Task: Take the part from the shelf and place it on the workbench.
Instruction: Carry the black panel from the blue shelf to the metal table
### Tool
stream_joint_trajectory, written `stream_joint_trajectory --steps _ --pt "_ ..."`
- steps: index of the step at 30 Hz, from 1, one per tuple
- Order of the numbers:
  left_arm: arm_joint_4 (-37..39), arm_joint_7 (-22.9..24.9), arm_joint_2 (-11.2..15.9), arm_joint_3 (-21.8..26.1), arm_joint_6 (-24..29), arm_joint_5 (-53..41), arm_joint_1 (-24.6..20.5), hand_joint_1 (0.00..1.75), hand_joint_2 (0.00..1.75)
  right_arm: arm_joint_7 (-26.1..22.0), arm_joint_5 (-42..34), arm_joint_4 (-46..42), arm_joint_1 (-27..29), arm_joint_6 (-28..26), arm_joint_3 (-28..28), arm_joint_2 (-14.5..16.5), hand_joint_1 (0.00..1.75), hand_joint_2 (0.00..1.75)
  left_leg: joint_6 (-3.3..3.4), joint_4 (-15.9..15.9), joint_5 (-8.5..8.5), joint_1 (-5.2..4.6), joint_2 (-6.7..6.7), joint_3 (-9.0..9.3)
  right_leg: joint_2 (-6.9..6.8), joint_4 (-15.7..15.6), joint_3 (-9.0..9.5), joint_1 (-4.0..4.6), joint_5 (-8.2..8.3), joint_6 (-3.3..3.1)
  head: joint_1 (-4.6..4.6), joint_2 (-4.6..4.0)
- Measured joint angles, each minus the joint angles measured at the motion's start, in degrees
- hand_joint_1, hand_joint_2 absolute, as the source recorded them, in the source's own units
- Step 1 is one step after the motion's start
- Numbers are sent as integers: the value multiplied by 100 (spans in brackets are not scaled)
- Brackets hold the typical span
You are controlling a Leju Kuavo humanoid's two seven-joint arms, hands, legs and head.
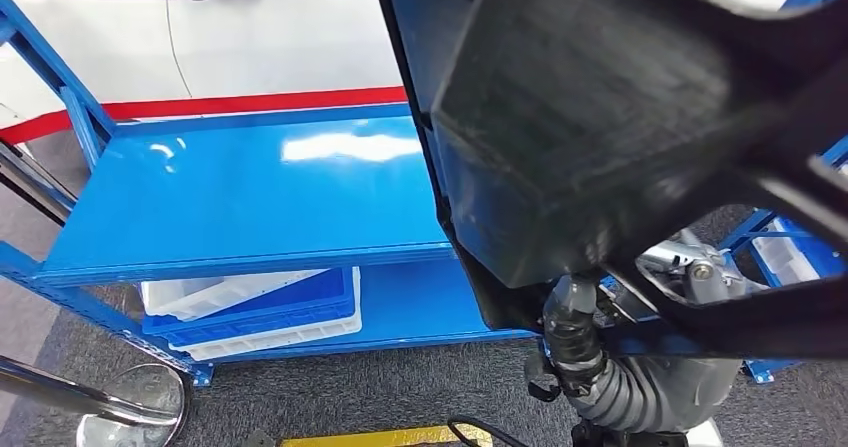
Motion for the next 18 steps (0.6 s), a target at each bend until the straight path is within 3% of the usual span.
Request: stream_joint_trajectory --steps 1,2,4,5,6,7,9,11,12,13,15,16,18 --pt "0 10 2 -9 -11 -3 5 0 175 -2 1 -1 13 5 1 2 175 175 35 -37 89 16 21 -36 5 70 -33 3 -129 24 5 0" --pt "0 20 2 -15 -20 -4 7 0 175 -4 0 -1 25 13 1 2 175 175 70 -71 180 34 44 -92 9 247 -91 5 -371 43 13 0" --pt "0 34 2 -26 -30 11 5 0 175 -7 1 -2 42 30 1 2 175 175 108 -78 328 37 70 -260 8 893 -219 -4 -1011 74 28 0" --pt "0 38 2 -33 -32 23 5 0 175 -8 1 -3 51 36 1 2 175 175 109 -69 395 37 76 -354 7 1229 -249 -9 -1201 90 31 0" --pt "0 40 2 -40 -36 37 6 0 175 -7 2 -3 62 40 1 2 175 175 99 -56 461 38 81 -452 7 1466 -224 -18 -1247 107 31 0" --pt "0 42 1 -46 -41 50 6 0 175 -7 2 -3 78 42 1 2 175 175 85 -34 525 40 84 -556 6 1545 -124 -32 -1160 122 32 0" --pt "0 43 -3 -53 -53 67 4 0 175 -5 2 -3 107 36 1 7 175 175 35 51 633 51 83 -762 7 1164 349 -74 -892 148 31 0" --pt "0 47 -9 -56 -62 72 5 0 175 -5 2 -3 127 24 1 23 175 175 -34 175 703 47 71 -930 19 416 934 -77 -949 142 27 0" --pt "0 54 -10 -58 -67 75 5 0 175 -4 1 -3 137 15 1 33 175 175 -73 222 738 45 65 -976 29 159 1090 -66 -1037 118 25 0" --pt "0 62 -14 -60 -77 81 9 0 175 -3 -1 -2 152 5 1 45 175 175 -111 238 781 51 60 -1008 37 30 1136 -39 -1093 77 25 0" --pt "2 78 -18 -62 -98 96 33 0 175 -2 -9 5 182 -16 1 64 175 175 -191 236 829 84 53 -1051 27 21 1028 -22 -1013 -37 32 0" --pt "3 83 -24 -64 -108 100 47 0 175 -2 -13 9 193 -25 1 74 175 175 -225 297 717 101 50 -1101 18 22 963 -18 -945 -93 29 0" --pt "4 86 -40 -66 -115 104 58 0 175 -3 -16 14 209 -30 1 90 175 175 -272 699 177 119 50 -1253 4 18 795 -22 -799 -174 8 0"
